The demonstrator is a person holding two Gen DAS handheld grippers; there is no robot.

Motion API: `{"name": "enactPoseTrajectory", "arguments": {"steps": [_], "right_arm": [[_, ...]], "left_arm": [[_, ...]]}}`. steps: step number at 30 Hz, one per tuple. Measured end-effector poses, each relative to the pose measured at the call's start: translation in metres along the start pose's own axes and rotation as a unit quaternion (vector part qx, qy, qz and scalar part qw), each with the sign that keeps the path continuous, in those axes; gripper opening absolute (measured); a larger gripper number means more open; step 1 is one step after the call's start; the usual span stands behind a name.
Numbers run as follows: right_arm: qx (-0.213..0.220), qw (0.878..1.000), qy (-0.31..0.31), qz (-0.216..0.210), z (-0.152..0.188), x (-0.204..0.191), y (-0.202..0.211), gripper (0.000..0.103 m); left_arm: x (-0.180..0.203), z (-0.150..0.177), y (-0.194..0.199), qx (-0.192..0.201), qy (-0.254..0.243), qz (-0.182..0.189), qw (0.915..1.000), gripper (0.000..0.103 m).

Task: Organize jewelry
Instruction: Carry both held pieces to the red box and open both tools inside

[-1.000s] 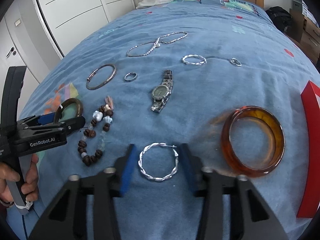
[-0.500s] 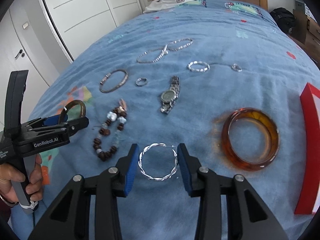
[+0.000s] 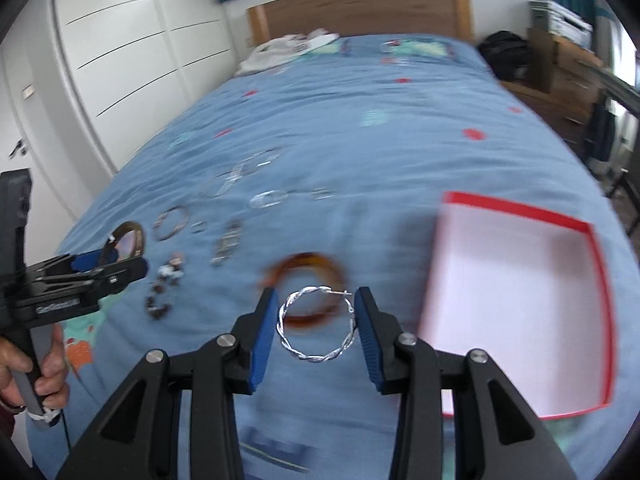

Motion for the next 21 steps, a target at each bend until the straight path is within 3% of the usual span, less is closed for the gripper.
{"name": "enactPoseTrajectory", "arguments": {"steps": [10,17,21], "right_arm": [[-0.020,0.999,0.001,0.048,-0.007,0.129,0.004,0.038],[-0.051,0.998,-0.013,0.038,0.026,0.164,-0.015,0.038],[-0.076,0.997,0.008,0.023,0.046,0.168,-0.018,0.038]], "left_arm": [[0.159,-0.048,-0.049,0.000,-0.098,0.087,0.9914,0.078],[0.223,-0.018,-0.084,-0.041,-0.151,0.116,0.9809,0.078],[0.240,0.006,-0.089,-0.060,-0.188,0.127,0.9721,0.078]]}}
Point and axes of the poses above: each gripper's, at about its wrist camera, not at the fingertips, and y roughly against the way its jaws point, x to its right, z to its underside, the point moved 8 cm from there along -y, roughly the way its jaws point, and after that the axes turned 1 degree about x, right-handed, at the moved point
